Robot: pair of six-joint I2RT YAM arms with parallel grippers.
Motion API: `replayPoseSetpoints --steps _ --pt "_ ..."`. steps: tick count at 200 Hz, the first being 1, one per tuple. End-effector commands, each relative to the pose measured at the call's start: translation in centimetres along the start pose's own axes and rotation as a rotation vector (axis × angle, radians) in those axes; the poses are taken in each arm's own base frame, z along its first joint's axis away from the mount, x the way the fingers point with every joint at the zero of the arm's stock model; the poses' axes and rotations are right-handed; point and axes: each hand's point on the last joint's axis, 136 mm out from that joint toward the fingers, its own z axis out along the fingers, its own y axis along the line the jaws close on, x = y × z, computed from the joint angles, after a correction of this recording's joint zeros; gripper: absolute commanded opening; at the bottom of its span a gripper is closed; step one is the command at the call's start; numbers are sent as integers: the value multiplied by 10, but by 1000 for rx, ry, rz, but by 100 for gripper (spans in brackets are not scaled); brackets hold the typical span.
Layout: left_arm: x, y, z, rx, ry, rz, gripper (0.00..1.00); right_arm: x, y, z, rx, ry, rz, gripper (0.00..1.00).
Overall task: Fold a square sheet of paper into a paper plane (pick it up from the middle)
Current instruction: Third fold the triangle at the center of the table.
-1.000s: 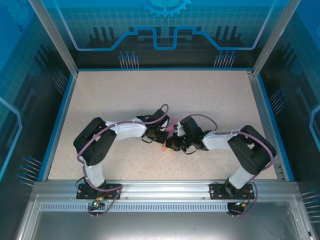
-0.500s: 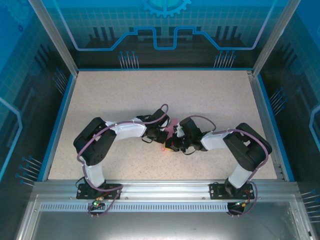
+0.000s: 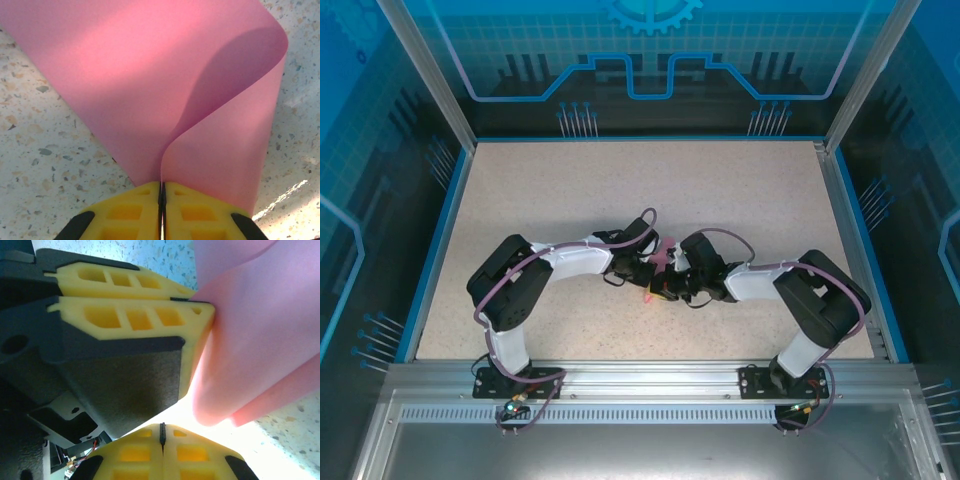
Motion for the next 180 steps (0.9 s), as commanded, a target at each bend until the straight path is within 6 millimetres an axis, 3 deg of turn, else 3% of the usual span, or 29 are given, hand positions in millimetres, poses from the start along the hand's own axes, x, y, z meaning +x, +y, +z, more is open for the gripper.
replayPoseSetpoints --steps 1,58,180 --pt "1 -3 4 28 30 10 11 5 0 7 4 21 -2 0" --pt "4 -3 5 31 36 10 11 5 -3 15 -2 40 11 0" --pt "6 -1 8 18 47 14 11 17 -40 16 100 60 53 0"
